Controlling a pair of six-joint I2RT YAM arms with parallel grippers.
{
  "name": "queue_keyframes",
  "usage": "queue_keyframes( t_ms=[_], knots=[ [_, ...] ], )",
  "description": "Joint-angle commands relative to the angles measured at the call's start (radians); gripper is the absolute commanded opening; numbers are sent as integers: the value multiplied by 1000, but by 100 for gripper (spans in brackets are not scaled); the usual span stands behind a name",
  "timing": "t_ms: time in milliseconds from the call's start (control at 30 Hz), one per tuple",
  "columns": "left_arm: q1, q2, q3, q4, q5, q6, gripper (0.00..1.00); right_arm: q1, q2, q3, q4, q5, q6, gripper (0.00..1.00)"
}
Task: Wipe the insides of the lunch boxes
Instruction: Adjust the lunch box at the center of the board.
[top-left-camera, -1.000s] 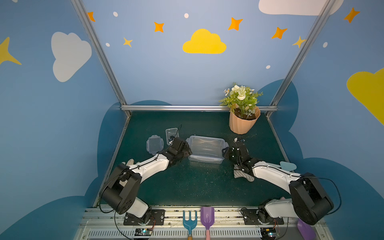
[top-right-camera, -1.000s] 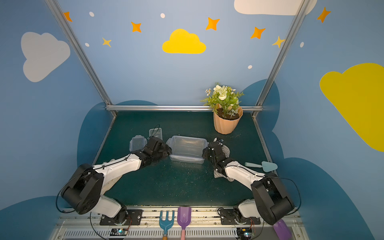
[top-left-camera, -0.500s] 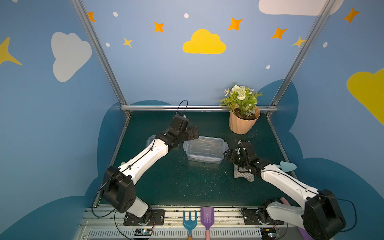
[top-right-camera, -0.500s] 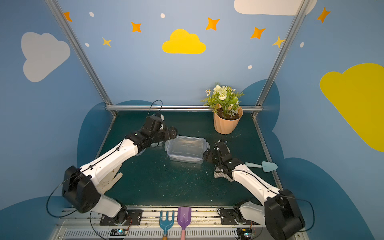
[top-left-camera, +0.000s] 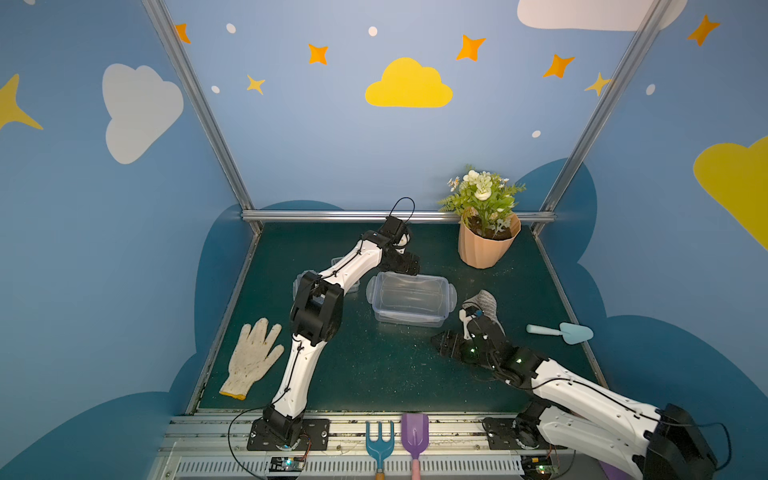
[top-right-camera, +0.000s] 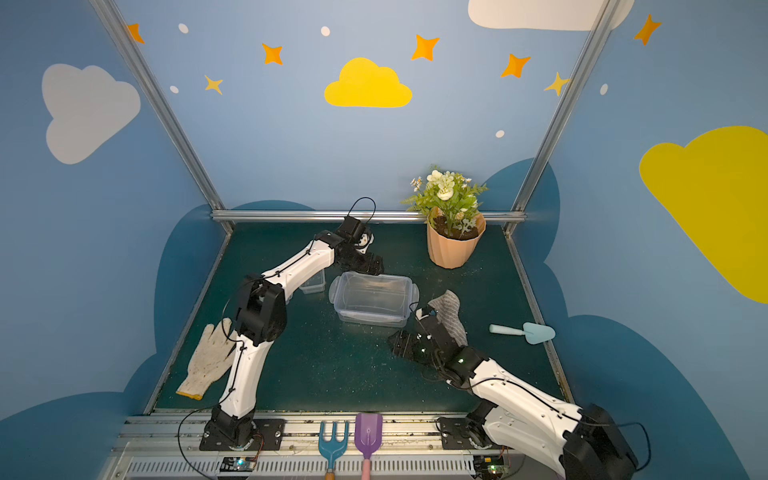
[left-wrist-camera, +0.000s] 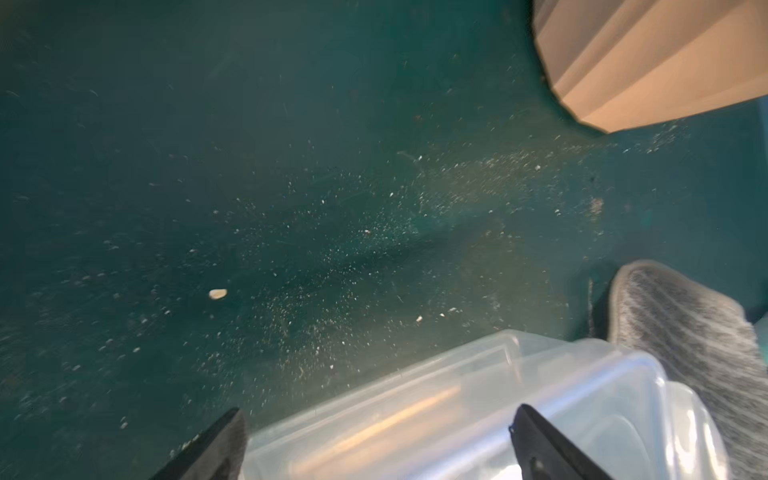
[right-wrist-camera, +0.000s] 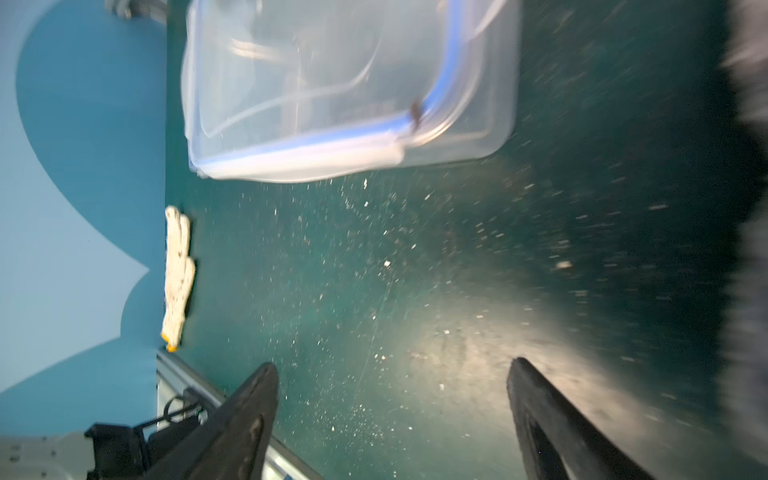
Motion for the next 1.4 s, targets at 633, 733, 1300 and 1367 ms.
queue_keyframes(
  t_ms=[633,733,1300,1367],
  knots=[
    [89,-332,-593,219,291,-215,93,-233,417,196,439,-159,-5,74],
    [79,-409,-701,253,270,-263,93,-254,469,253,448,-180,-19,74],
    [-25,-689,-1034,414,177,-499,94,-304,761,479,519,-361,-44,76],
    [-29,-694,-1043,408,159,-507,94,-314,739,472,478,-351,-63,82]
  ],
)
